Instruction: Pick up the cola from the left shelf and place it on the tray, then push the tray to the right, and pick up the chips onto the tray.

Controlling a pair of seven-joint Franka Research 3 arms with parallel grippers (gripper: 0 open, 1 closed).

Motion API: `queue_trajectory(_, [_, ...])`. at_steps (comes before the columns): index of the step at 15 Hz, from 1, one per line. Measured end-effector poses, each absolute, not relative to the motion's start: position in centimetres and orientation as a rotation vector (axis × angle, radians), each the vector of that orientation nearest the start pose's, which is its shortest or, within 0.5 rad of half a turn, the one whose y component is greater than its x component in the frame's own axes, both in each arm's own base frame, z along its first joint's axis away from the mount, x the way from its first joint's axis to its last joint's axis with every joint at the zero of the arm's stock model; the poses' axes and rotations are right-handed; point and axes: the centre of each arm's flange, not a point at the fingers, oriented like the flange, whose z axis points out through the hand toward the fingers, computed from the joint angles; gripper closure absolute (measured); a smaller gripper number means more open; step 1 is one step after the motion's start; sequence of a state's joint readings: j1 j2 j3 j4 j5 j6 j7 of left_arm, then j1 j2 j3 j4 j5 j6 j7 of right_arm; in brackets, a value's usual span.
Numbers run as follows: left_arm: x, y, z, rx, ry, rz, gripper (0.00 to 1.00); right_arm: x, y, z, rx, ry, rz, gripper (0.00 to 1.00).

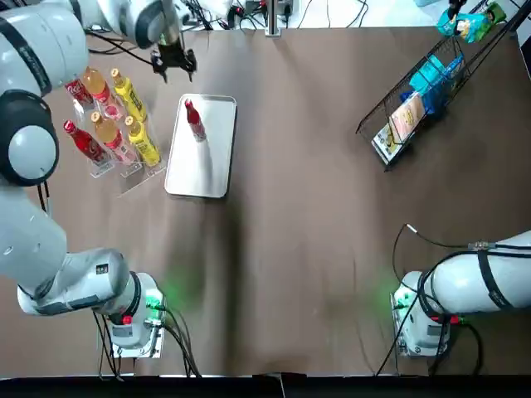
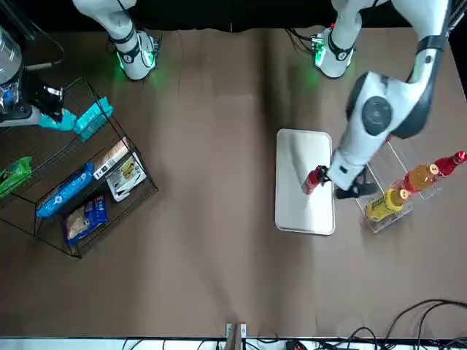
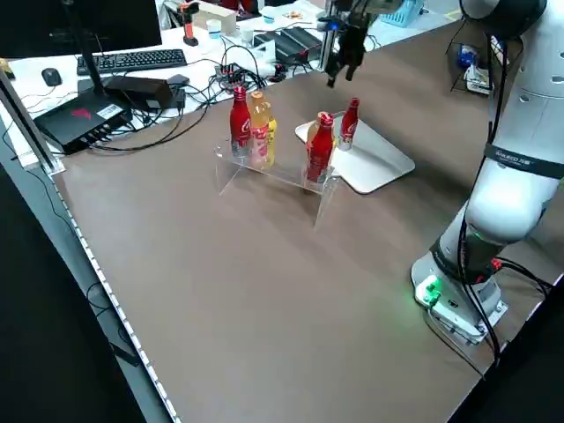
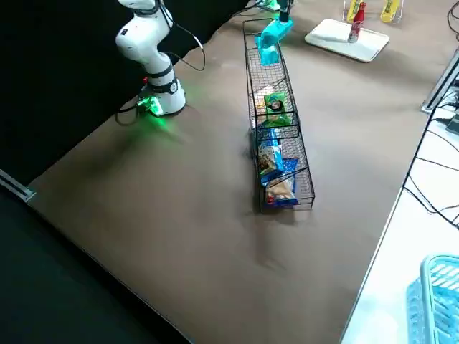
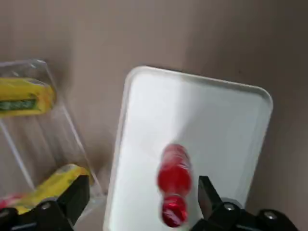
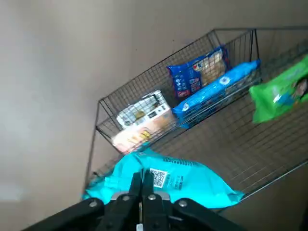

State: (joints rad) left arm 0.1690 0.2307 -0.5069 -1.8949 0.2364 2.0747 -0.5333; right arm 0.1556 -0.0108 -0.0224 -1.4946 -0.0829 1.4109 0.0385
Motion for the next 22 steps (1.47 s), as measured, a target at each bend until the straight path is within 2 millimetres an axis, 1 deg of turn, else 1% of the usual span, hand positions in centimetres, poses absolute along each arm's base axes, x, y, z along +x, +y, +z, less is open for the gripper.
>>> queue_trajectory(1, [58.4,-16.0,39.8,-3.044,-0.12,-0.032,0.0,53.0,6.7,65.3,-3.217,-0.049,0.102,0.96])
queue_trajectory(2, [58.7,-14.6,39.7,-3.042,-0.097,-0.019,0.0,52.9,7.4,65.4,-3.209,0.034,0.095,0.96])
queue_trajectory(3, [58.9,-13.4,39.3,-3.042,-0.066,0.0,0.0,52.8,8.1,65.7,-3.205,0.091,0.083,0.96])
queue_trajectory(4, [59.0,-12.7,38.6,-3.043,-0.041,0.025,0.01,52.7,9.1,66.0,-3.203,0.121,0.071,0.96])
queue_trajectory(6, [59.0,-12.0,36.1,-3.05,-0.017,0.094,0.02,52.2,11.3,66.2,-3.201,0.18,0.055,0.96])
queue_trajectory(8, [58.9,-12.0,32.8,-3.069,-0.003,0.152,0.06,51.8,13.3,66.2,-3.195,0.287,0.049,0.96])
queue_trajectory(10, [58.8,-11.9,29.4,-3.095,-0.002,0.189,0.09,51.6,15.0,65.7,-3.183,0.347,0.064,0.96])
queue_trajectory(11, [58.7,-11.6,27.7,-3.103,-0.009,0.221,0.1,51.7,15.9,65.2,-3.167,0.382,0.085,0.96])
queue_trajectory(12, [58.4,-11.0,25.1,-3.118,-0.004,0.275,0.27,52.1,17.1,64.1,-3.123,0.481,0.133,0.96])
queue_trajectory(13, [58.4,-10.7,24.2,-3.12,0.004,0.289,0.29,52.5,17.6,63.4,-3.107,0.51,0.147,0.96])
queue_trajectory(16, [58.3,-9.3,22.6,-3.097,0.021,0.314,0.3,53.3,19.4,61.1,-3.073,0.571,0.22,0.96])
queue_trajectory(18, [58.3,-8.8,21.6,-3.099,0.025,0.321,0.32,53.8,20.6,59.9,-3.057,0.604,0.242,0.96])
queue_trajectory(19, [58.2,-8.9,21.1,-3.108,0.027,0.315,0.34,54.0,21.1,59.4,-3.04,0.609,0.26,0.96])
queue_trajectory(20, [58.2,-9.0,20.5,-3.118,0.03,0.308,0.34,54.1,21.6,58.8,-3.017,0.617,0.292,0.96])
queue_trajectory(21, [58.1,-9.2,20.0,-3.124,0.034,0.305,0.38,54.3,21.9,58.1,-2.998,0.626,0.326,0.96])
queue_trajectory(22, [58.0,-9.2,19.6,-3.124,0.044,0.303,0.4,54.6,22.2,57.3,-2.986,0.641,0.356,0.96])
